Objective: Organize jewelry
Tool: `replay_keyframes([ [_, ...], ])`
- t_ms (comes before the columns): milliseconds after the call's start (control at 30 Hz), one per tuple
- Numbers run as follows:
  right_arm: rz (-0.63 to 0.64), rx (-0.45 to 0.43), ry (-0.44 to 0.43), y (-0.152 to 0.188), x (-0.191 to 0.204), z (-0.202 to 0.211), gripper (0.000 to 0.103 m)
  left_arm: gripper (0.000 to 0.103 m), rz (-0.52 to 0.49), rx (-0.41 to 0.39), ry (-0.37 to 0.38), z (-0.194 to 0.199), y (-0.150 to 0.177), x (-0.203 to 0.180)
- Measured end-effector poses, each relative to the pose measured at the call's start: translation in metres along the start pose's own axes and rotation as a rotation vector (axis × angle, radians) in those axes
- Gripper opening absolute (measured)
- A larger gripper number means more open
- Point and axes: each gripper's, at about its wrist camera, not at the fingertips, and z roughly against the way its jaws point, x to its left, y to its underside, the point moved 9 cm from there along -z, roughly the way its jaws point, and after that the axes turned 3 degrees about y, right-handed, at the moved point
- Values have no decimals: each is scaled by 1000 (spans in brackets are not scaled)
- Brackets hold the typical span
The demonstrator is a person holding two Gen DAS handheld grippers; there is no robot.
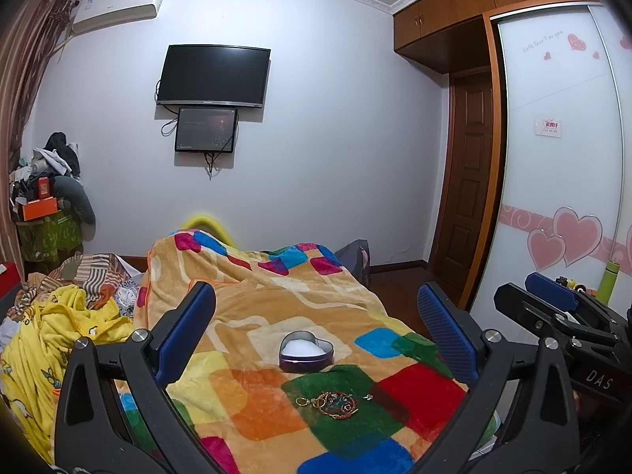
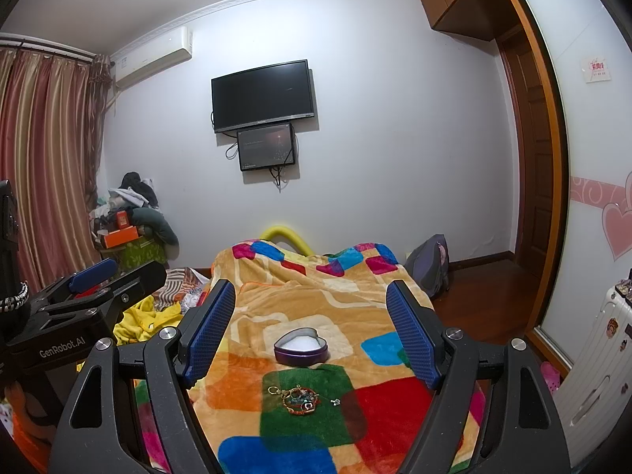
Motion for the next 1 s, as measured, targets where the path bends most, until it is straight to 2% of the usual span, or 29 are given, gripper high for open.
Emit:
replay_keyframes([
  [667,-3,7,-1,1,1,1,76,103,1,24,1,-2,5,-1],
  [1000,-2,57,12,12,-4,-16,76,103,8,68,-8,-23,16,6],
])
